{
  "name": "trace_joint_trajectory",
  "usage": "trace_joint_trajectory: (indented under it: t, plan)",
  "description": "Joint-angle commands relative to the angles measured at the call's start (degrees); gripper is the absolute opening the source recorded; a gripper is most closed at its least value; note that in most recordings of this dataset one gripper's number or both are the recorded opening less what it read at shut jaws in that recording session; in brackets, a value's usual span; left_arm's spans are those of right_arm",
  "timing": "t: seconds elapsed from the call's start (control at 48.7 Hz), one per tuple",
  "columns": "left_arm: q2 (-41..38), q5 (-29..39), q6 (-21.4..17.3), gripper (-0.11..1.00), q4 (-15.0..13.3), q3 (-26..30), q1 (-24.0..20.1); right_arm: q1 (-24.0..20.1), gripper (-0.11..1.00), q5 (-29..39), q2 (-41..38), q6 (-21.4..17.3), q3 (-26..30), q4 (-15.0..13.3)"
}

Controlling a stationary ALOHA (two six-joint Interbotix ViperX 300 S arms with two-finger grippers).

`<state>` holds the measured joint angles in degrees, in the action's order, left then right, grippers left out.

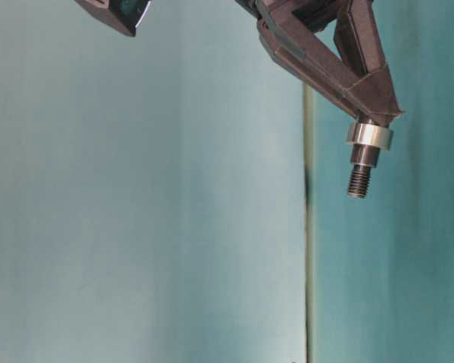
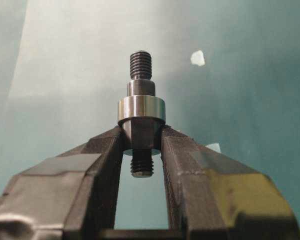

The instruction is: Insert the washer onto the shaft with both hands.

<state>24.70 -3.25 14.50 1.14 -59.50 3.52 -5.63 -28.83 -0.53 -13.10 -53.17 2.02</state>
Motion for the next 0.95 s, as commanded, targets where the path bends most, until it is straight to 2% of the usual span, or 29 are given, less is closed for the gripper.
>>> trace_joint_trajectory:
  t: [0.0,0.925]
  plan:
    - [0.18,-0.26,0.09,0.84,0.09,0.7,0.0,-0.09,0.0,-0.26,0.44,-0.09,0.7,-0.09]
    - [-0.53,-0.26,0.09,0.84,0.09,0.88,0.09,-0.26,0.0,-0.26,-0.26,-0.26,0.35,-0.09]
